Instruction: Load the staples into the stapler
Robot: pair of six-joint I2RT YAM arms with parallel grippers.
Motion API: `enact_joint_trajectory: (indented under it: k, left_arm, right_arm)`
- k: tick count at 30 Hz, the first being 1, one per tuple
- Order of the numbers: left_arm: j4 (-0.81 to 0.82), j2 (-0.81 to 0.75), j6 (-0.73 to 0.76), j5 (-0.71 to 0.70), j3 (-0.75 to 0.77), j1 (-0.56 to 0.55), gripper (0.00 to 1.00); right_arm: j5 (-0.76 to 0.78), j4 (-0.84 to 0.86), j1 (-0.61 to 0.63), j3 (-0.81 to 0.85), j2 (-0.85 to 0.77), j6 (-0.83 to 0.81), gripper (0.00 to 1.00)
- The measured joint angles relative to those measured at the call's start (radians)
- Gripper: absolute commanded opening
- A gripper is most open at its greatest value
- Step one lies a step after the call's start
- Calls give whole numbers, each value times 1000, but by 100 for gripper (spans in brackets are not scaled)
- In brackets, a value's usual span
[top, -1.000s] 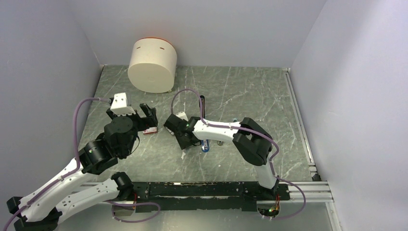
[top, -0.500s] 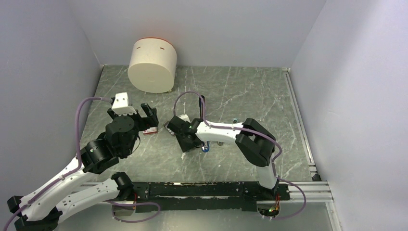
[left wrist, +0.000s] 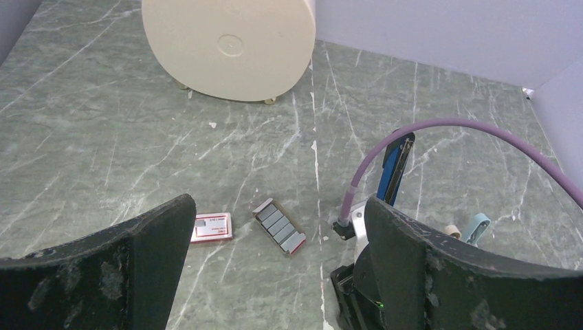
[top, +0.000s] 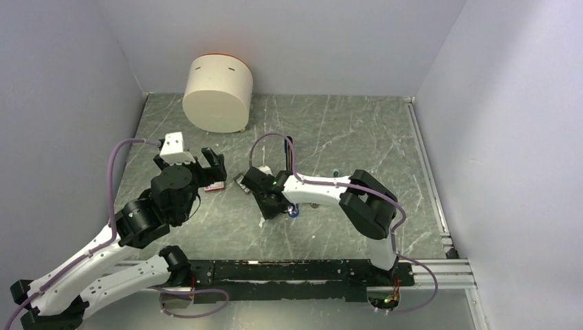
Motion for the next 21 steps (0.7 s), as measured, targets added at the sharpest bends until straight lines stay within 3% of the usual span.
enact_joint_trajectory:
  k: [5,21]
  left_arm:
    - [0,1,0,4,0,0,97]
    - [0,10,-1,6,0,0,97]
  right_arm:
    - [0,2,12,0,0,0,49]
    - [85,-85,39,7,-3,56,47]
